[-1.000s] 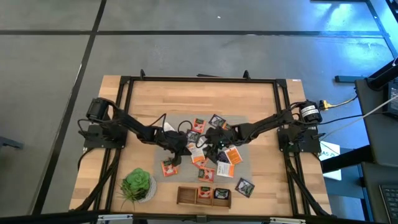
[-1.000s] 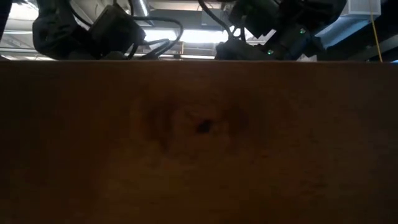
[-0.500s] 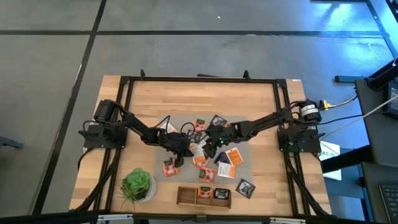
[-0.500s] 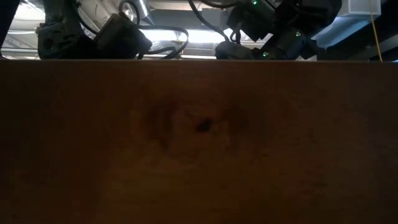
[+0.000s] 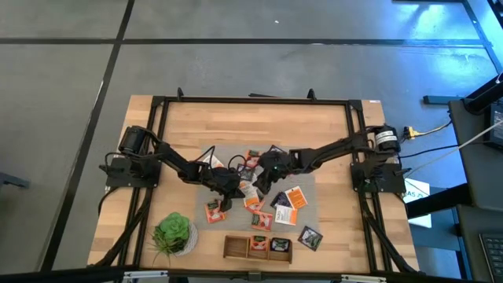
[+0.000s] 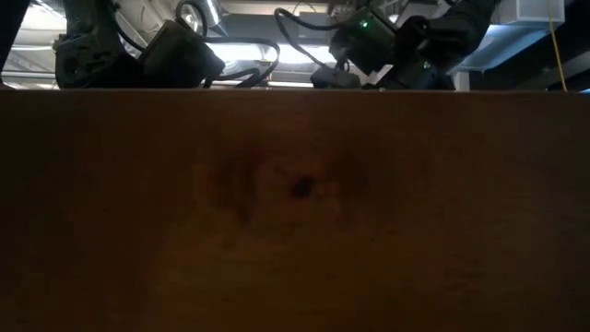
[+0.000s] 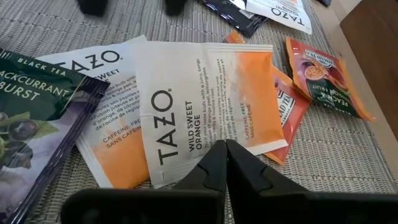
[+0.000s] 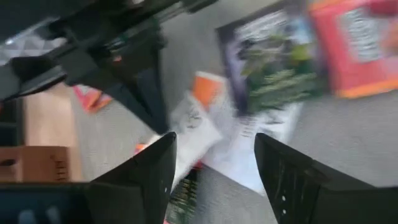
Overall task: Pick & Place Tea
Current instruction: Put the white and orange tea bag into the left section of the wooden organizer
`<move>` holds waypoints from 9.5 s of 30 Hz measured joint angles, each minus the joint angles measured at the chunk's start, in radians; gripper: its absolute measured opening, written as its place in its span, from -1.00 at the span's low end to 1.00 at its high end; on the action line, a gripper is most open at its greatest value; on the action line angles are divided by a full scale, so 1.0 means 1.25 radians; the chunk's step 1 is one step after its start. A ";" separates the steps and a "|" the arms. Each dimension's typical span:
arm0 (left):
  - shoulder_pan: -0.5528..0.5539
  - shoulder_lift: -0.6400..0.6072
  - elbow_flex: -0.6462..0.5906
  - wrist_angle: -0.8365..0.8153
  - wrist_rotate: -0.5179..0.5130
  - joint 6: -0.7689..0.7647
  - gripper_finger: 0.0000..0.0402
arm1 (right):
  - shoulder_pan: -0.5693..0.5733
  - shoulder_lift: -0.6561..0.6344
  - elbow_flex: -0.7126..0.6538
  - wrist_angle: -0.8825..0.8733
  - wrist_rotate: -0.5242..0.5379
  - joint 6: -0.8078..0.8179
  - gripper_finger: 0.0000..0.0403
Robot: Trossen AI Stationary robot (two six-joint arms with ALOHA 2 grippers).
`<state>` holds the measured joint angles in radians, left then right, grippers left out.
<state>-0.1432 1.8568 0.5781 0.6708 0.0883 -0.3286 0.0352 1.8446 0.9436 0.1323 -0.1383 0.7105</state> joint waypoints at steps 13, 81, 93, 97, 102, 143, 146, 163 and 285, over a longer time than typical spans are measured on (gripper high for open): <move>0.000 0.001 0.000 0.000 -0.004 0.001 -0.98 | -0.005 0.039 0.000 0.064 -0.061 0.001 -0.10; 0.036 -0.374 -0.002 -0.265 -0.009 0.022 -0.14 | 0.057 -0.065 -0.001 0.161 0.034 -0.346 -0.99; 0.036 -0.374 -0.002 -0.271 -0.004 0.022 -0.50 | 0.057 -0.065 -0.001 0.175 0.060 -0.346 -0.99; 0.036 -0.374 -0.002 -0.306 -0.003 0.022 -0.68 | 0.057 -0.065 -0.001 0.206 0.060 -0.346 -0.98; 0.036 -0.374 -0.002 -0.325 -0.002 0.022 -0.90 | 0.057 -0.065 -0.001 0.215 0.060 -0.345 -0.98; -0.225 -0.177 0.397 -0.680 0.048 -0.238 -0.98 | 0.092 -0.219 0.026 -0.328 0.183 -0.341 -0.28; -0.244 -0.127 0.423 -0.676 0.048 -0.270 -0.98 | 0.093 -0.219 0.026 -0.328 0.188 -0.340 -0.28; -0.262 -0.046 0.460 -0.690 0.006 -0.266 -0.98 | 0.126 -0.219 0.026 -0.326 0.188 -0.320 -0.28; 0.057 -0.049 0.121 -0.338 0.083 -0.021 -0.52 | -0.030 -0.004 0.026 -0.195 0.050 -0.105 -0.28</move>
<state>-0.0724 1.7954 0.7292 0.2487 0.1925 -0.3552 -0.0022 1.8400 0.9756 -0.1115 -0.0758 0.5787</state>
